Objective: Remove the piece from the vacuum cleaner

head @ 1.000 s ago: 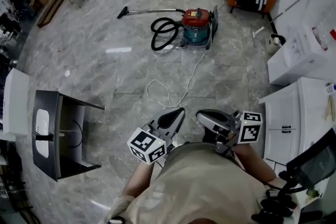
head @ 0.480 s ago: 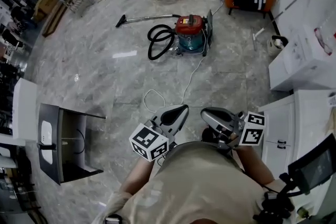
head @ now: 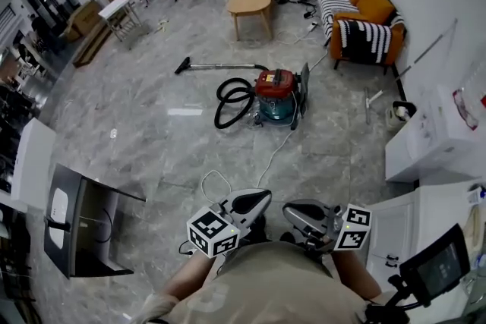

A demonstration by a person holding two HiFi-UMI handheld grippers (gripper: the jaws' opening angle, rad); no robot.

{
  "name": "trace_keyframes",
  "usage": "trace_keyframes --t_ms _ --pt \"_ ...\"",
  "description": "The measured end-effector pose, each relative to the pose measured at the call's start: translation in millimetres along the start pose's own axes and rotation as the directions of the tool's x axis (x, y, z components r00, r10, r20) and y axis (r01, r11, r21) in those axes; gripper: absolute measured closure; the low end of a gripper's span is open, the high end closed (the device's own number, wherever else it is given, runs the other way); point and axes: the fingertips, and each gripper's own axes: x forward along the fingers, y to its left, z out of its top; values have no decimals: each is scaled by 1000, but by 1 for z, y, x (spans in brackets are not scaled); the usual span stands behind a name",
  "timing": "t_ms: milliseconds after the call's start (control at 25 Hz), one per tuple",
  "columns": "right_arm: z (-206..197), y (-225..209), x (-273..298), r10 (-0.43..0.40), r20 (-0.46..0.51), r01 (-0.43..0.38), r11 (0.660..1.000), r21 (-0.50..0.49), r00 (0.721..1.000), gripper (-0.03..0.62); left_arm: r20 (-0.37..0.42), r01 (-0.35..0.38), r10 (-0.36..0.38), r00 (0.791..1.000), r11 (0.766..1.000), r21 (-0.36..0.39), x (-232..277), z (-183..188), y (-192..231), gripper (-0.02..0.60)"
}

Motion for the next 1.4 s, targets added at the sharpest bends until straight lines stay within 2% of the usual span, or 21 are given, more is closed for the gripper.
trace_keyframes --t_ms 200,320,440,640,840,1040,1200,1280,1400 --pt "12 -10 -3 -25 1 26 999 -39 1000 592 40 50 -51 998 999 14 17 16 6 578" --pt "14 -18 1 -62 -13 61 997 -55 998 592 36 59 -61 998 998 36 23 19 18 578" --pt "19 -33 9 -105 -12 104 993 -56 994 592 46 63 -64 997 998 22 24 22 38 578" --pt "39 -81 51 -138 -52 137 990 -27 989 592 67 57 -56 996 998 -12 30 38 104 578" --pt "52 -122 116 -205 -100 199 978 -67 974 592 79 97 -95 992 995 -19 26 59 175 578" --pt "47 -127 160 -147 -182 123 983 -134 972 592 121 28 -32 992 999 37 -5 82 198 578" --pt "42 -153 201 -97 -257 51 982 -181 961 592 152 -53 50 987 998 19 -27 77 245 578" --pt "41 -167 219 -116 -275 60 977 -204 954 592 151 -51 52 987 999 -15 -31 70 269 578" --pt "47 -174 231 -160 -266 104 971 -214 950 592 149 -16 22 989 999 -37 -33 70 283 578"
